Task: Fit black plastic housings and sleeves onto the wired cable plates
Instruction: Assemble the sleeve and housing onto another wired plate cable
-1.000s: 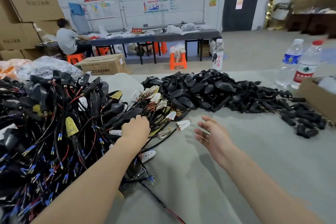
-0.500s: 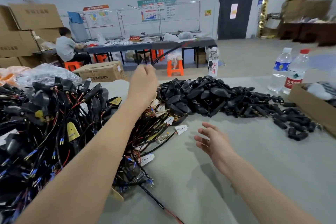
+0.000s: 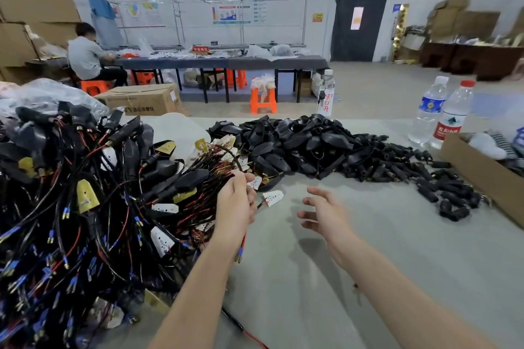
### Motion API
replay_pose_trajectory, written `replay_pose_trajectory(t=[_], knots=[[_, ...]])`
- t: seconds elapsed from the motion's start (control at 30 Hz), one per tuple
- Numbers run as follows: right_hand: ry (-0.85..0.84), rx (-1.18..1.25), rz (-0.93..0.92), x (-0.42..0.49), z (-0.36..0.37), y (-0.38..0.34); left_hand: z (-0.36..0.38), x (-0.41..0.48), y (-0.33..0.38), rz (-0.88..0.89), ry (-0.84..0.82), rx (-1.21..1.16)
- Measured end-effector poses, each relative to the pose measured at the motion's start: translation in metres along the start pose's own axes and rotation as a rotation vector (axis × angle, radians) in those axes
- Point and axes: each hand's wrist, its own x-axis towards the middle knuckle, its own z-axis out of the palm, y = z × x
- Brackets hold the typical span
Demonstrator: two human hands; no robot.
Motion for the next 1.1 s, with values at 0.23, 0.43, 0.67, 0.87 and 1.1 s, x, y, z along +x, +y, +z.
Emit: replay_pose_trajectory(t=[0.23,0.43,0.67,0.87,1.1], knots=[[0.025,-0.432,-0.220,0.055,0.014,-0.008,-0.002,0.005,-0.007,0.112,-0.112,0.114],[-0.021,-0.774,-0.394,0.112,0.044,-0.021,-0.016,0.012,-0.008,0.057,-0.073,-0.014],[-0.148,-1.127,-0.338,0.154,0.073,-0.017,-0.021,0.023,-0.007,0.048,-0.044,-0.084],[-0.067,-1.141,-0.429,0.136,0.056,-0.028,-0.019,0.020,0.004,0.112,-0.098,-0.192],[-0.188,-0.105,0.013,0.053,-0.024,-0.040,0.002,-0.013,0.011,0.163,-0.099,-0.213]])
